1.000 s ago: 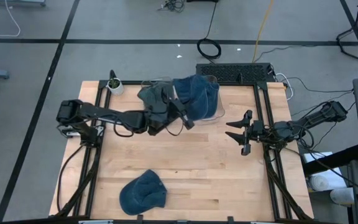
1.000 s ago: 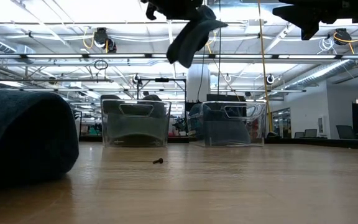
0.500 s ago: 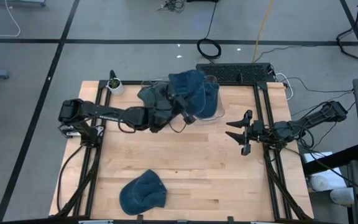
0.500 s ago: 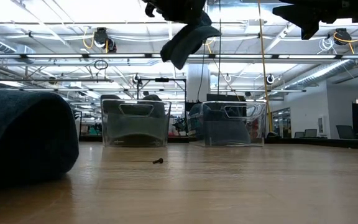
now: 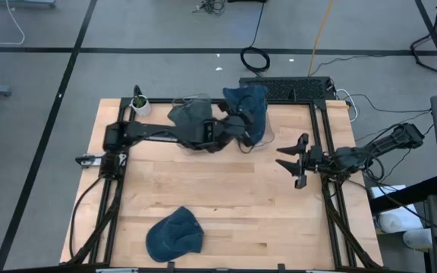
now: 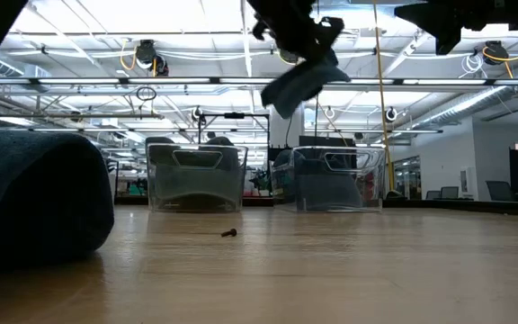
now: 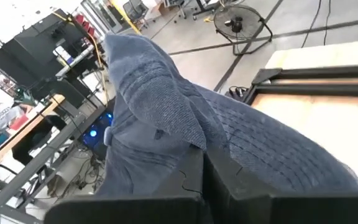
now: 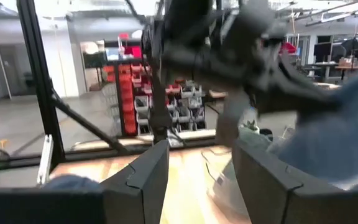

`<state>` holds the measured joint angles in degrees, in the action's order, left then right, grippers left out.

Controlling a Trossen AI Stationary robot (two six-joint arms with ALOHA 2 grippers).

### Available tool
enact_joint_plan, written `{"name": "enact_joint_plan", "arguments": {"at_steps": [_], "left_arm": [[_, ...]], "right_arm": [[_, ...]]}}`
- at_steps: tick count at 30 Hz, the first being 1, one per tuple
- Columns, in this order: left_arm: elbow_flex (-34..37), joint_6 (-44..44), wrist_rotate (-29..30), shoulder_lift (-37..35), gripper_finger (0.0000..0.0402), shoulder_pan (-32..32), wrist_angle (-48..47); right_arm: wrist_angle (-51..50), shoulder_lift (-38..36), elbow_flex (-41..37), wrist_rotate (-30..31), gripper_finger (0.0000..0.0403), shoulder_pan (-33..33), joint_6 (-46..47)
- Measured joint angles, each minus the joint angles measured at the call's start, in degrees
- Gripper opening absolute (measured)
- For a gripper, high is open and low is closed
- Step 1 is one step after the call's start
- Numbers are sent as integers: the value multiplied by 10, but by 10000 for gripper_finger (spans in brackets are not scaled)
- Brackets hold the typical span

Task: Pick & Place hat
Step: Put the top blue cap into the right transparent bin

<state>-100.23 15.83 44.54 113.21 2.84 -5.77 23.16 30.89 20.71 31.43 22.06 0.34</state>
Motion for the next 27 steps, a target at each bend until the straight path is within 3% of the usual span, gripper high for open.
{"name": "enact_joint_plan", "arguments": {"at_steps": [13, 27], "left_arm": [[-2, 51, -18, 77, 0, 18, 109], [0, 15, -35, 110, 0, 32, 91]], "right_arm": [[10, 0, 0, -3, 164, 1, -18], [17, 0, 0, -2, 164, 2, -26]]}}
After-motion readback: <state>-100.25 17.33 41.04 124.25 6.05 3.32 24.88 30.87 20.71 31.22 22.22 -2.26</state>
